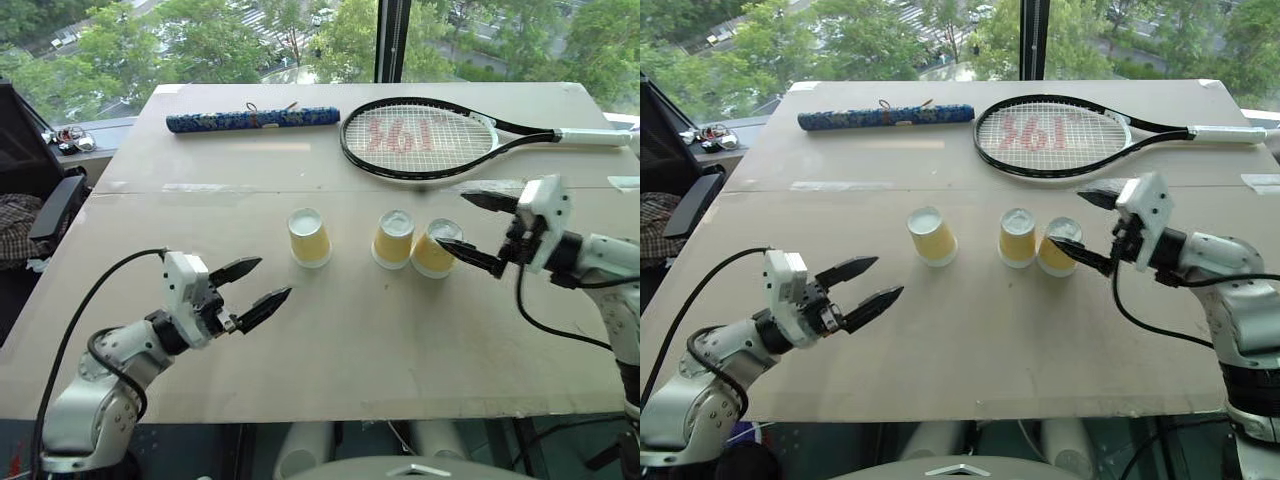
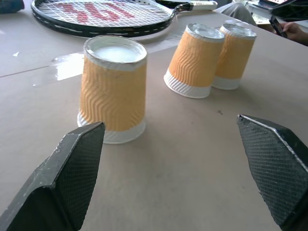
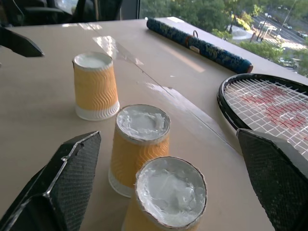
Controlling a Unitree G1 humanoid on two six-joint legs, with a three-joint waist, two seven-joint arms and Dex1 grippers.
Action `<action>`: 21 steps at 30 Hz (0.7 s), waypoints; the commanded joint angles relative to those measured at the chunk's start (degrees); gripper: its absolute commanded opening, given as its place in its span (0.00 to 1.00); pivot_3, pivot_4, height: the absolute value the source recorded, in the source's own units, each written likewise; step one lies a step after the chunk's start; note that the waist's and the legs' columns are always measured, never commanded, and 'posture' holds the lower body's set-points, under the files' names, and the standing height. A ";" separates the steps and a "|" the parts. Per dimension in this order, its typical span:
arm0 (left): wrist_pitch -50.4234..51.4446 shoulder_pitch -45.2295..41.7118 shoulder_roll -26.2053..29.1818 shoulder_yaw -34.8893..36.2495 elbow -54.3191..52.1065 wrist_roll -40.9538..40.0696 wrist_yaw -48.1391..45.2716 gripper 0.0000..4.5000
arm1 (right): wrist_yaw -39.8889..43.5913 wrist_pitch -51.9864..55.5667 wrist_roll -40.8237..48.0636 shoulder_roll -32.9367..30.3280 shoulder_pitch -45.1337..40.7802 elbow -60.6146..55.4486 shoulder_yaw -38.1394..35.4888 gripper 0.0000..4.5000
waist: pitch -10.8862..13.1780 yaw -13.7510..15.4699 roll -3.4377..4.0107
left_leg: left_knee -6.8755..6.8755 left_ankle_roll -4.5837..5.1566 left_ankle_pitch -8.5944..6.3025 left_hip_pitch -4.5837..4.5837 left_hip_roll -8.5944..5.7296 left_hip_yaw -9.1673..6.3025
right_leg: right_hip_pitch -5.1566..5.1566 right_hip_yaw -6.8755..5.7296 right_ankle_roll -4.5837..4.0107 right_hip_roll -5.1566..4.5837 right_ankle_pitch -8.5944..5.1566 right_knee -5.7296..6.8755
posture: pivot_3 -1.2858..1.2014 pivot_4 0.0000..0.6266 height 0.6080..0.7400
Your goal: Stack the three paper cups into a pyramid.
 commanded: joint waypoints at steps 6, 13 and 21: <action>-2.67 -16.86 -0.69 -8.18 14.26 7.80 -3.56 1.00 | 4.64 -3.25 9.12 -1.52 15.56 -13.92 -9.54 0.99 | -0.04 0.08 -0.02 | 0.04 0.00 0.00 0.07 -0.02 0.10 | 0.04 0.01 0.03 0.05 0.02 0.09 | 0.52 0.24 1.00; -7.52 -28.93 -4.57 -13.96 27.50 13.64 -6.12 1.00 | 2.09 -3.28 10.67 -1.32 23.25 -20.85 -10.28 0.99 | -0.09 -0.26 -0.10 | 0.12 0.00 0.00 0.09 -0.03 0.04 | 0.04 -0.11 0.04 0.08 0.03 0.15 | 0.52 0.24 1.00; -13.15 -33.40 -6.83 -15.45 35.75 16.50 -10.29 0.57 | -1.36 -4.56 10.46 -0.76 28.41 -24.37 -11.57 1.00 | -0.13 -0.86 -0.16 | 0.17 0.00 0.00 0.09 -0.05 0.05 | 0.04 -0.09 0.04 0.10 0.03 0.17 | 0.52 0.24 1.00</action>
